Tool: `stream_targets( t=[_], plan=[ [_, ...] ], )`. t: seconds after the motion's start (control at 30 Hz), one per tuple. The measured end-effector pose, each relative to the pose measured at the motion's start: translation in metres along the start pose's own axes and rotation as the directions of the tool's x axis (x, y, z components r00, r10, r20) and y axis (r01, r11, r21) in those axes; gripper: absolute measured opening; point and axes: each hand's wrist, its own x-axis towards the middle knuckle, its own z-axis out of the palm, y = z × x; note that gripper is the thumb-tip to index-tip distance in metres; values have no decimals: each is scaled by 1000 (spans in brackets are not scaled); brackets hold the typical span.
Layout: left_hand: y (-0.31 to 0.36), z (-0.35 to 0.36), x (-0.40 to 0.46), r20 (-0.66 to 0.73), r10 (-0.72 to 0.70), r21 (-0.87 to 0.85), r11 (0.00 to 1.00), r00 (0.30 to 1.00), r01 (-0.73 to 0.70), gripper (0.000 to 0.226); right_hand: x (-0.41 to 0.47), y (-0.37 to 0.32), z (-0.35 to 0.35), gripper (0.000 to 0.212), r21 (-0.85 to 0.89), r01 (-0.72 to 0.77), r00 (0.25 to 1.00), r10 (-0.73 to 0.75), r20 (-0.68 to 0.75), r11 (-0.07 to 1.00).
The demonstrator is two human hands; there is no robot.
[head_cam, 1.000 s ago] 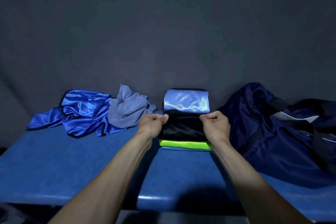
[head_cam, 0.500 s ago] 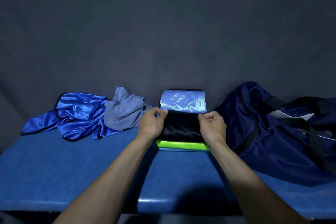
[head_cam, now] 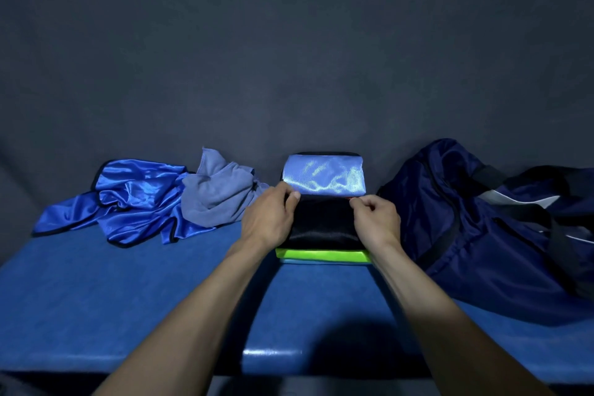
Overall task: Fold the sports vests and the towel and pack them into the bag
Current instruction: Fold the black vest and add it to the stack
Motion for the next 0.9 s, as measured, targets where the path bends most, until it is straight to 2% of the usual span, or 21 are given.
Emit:
stream_targets(
  t=[0.1,0.2,0.23,0.3,0.37,0.43,0.47,0.5,0.53,0.57,0.6,0.63,0.67,0.73,0.8,0.83,0.9],
  plan=[
    [6,0,3,51,-56,233,972,997,43,35,2,1,0,35,-22,-25,1000,25,16,999],
    [11,4,4,63,-139,301,947,988,114,40,4,1,-1,36,-76,-57,998,59,36,996],
    [11,5,4,59,-182,267,950,982,160,39,4,1,0,37,-86,-68,997,71,34,994],
    [8,5,7,64,-313,75,948,948,308,35,4,1,1,37,-103,-86,996,89,23,991],
    [7,4,9,94,-416,-178,887,905,426,38,3,0,1,36,-104,-93,995,95,10,990],
    [8,2,7,114,-459,-332,818,881,469,36,1,0,2,33,-113,-93,996,94,-1,989],
    [9,0,5,66,-448,-324,836,892,444,30,0,1,1,30,-129,-93,996,92,-7,987],
    [12,-3,2,-39,-398,-252,891,917,376,24,-1,1,1,27,-149,-93,996,92,-12,985],
    [15,-6,0,-167,-280,-151,955,945,256,18,-1,1,1,25,-169,-94,996,93,-18,981],
    [17,-7,-2,-267,-99,-55,995,958,87,13,-1,0,0,24,-182,-96,995,94,-23,979],
    [21,-9,-5,-294,93,21,996,951,-91,10,-1,0,0,24,-187,-98,995,95,-26,978],
    [25,-10,-8,-236,249,87,968,939,-235,16,0,0,0,23,-190,-98,995,95,-25,977],
    [26,-9,-11,-127,344,146,934,930,-326,29,0,0,0,22,-200,-97,995,94,-23,975],
    [25,-2,-19,59,368,252,894,928,-371,50,-1,-1,0,20,-249,-63,998,60,-19,967],
    [17,7,-25,78,337,289,893,938,-345,56,-3,2,-3,15,-410,122,990,-141,-17,904],
    [14,9,-26,64,320,288,901,945,-325,56,-4,4,-5,16,-503,269,950,-311,-1,822],
    [13,11,-25,48,293,289,911,955,-294,56,-9,9,-8,21,-614,546,771,-628,104,570]
  ],
)
